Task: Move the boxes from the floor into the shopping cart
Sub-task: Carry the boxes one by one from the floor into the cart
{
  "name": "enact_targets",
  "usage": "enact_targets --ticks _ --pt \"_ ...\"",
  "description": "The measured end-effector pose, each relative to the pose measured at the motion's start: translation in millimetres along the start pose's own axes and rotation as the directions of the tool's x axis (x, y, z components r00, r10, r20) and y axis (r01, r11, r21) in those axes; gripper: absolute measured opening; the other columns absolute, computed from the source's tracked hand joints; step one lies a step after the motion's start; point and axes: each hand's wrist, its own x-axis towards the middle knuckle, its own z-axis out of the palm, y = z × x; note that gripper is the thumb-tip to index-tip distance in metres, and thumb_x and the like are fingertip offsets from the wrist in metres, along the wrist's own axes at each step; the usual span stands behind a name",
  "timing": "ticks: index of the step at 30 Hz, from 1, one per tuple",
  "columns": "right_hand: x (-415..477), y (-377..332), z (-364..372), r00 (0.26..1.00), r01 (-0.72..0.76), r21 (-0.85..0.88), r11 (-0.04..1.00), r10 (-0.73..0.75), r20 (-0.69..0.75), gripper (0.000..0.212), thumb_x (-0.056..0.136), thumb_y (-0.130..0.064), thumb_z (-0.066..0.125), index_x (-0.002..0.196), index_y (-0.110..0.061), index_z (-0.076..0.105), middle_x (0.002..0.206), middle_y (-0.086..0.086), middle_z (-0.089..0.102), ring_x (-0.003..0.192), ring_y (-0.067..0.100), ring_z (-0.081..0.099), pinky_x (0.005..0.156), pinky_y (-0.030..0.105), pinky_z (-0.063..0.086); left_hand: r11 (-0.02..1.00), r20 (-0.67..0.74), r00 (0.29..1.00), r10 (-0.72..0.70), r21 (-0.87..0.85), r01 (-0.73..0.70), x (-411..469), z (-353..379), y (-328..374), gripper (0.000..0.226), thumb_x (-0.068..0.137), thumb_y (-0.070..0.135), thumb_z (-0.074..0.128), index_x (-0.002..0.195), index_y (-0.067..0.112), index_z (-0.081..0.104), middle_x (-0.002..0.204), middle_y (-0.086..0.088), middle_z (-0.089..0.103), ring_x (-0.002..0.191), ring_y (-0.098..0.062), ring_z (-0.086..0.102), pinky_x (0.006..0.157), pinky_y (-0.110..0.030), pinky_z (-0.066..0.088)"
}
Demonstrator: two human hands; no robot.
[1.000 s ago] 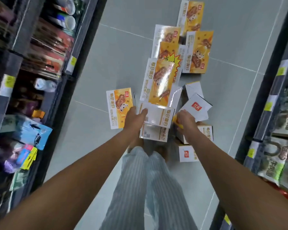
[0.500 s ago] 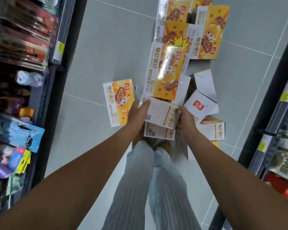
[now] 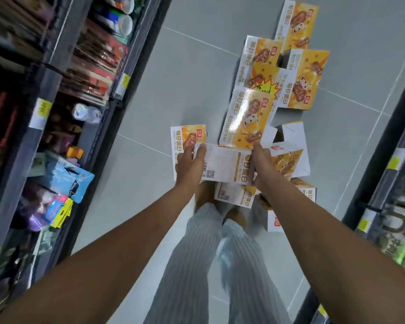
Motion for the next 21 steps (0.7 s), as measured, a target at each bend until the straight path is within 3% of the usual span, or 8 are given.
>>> enact_targets --ticks 5,7,9,13,16,17,19,21 --pt "-31.9 -16.6 -5.4 0.992 0.028 -0.099 0.995 -0.015 0.124 0.040 0.098 -0.033 0.045 0.133 -0.014 0.046 0.073 0.004 0.062 0.060 0.018 0.063 0.054 0.029 0.053 0.971 -0.025 0.999 -0.041 -0.237 0.034 -49.5 -22.2 8.0 0.059 0.080 0.071 0.036 0.121 0.033 0.054 0.120 -0.001 0.062 0.105 -0.020 0.063 0.094 -0.046 0.051" --pt "-50.4 -22.5 -8.4 0.982 0.042 -0.123 0.992 -0.018 0.186 0.030 0.097 -0.029 0.045 0.122 -0.015 0.050 0.074 0.005 0.062 0.065 0.020 0.062 0.057 0.032 0.050 0.910 -0.004 0.995 -0.096 -0.405 0.086 -68.1 -32.7 8.7 0.044 0.095 0.059 0.031 0.115 0.027 0.054 0.106 -0.001 0.066 0.088 -0.016 0.065 0.077 -0.036 0.056" --pt "-71.9 -23.8 -8.8 0.972 0.078 -0.137 0.988 -0.045 0.230 0.017 0.097 -0.028 0.047 0.104 -0.014 0.054 0.074 0.005 0.062 0.067 0.021 0.061 0.061 0.034 0.049 0.810 0.062 0.984 -0.166 -0.561 0.172 -81.3 -45.5 5.5 0.042 0.097 0.055 0.032 0.101 0.020 0.056 0.089 -0.001 0.062 0.075 -0.014 0.060 0.063 -0.029 0.050" --pt "-115.3 -16.9 0.8 0.946 0.136 -0.222 0.966 -0.060 0.318 0.013 0.095 -0.028 0.051 0.092 -0.016 0.057 0.079 0.005 0.062 0.077 0.023 0.061 0.079 0.041 0.050 0.656 0.147 0.961 -0.234 -0.706 0.268 -117.6 -76.5 2.0 0.042 0.095 0.052 0.043 0.077 0.016 0.053 0.077 -0.004 0.057 0.070 -0.017 0.057 0.062 -0.031 0.044" --pt "-154.0 -6.3 12.8 0.912 0.208 -0.270 0.940 -0.086 0.400 0.011 0.095 -0.025 0.050 0.090 -0.017 0.055 0.077 0.005 0.059 0.076 0.022 0.058 0.078 0.039 0.049 0.616 0.166 0.964 -0.210 -0.743 0.262 -156.3 -103.7 -10.4 0.030 0.097 0.034 0.047 0.075 0.014 0.055 0.048 -0.004 0.063 0.043 -0.017 0.064 0.064 -0.033 0.046" --pt "-166.4 -2.4 17.4 0.900 0.228 -0.279 0.933 -0.092 0.425 0.011 0.096 -0.023 0.049 0.089 -0.017 0.054 0.075 0.004 0.058 0.073 0.020 0.057 0.073 0.037 0.048 0.606 0.160 0.964 -0.213 -0.753 0.259 -167.0 -113.5 -15.5 0.027 0.095 0.031 0.050 0.075 0.014 0.055 0.048 -0.004 0.064 0.043 -0.017 0.064 0.065 -0.033 0.047" --pt "-190.2 9.1 28.7 0.859 0.275 -0.322 0.906 -0.081 0.506 0.008 0.094 -0.022 0.048 0.095 -0.016 0.052 0.075 0.003 0.056 0.072 0.018 0.057 0.068 0.035 0.047 0.569 0.119 0.962 -0.244 -0.786 0.241 -191.1 -136.1 -34.1 0.020 0.092 0.031 0.055 0.078 0.016 0.056 0.068 -0.007 0.064 0.062 -0.019 0.065 0.064 -0.036 0.050" --pt "-209.3 23.1 41.5 0.818 0.280 -0.382 0.881 -0.010 0.576 0.018 0.086 -0.025 0.049 0.102 -0.017 0.052 0.081 0.005 0.058 0.074 0.021 0.059 0.070 0.035 0.048 0.566 0.069 0.962 -0.263 -0.797 0.212 -212.4 -158.6 -58.4 0.017 0.091 0.033 0.057 0.086 0.017 0.058 0.082 -0.008 0.061 0.077 -0.021 0.061 0.061 -0.038 0.051"
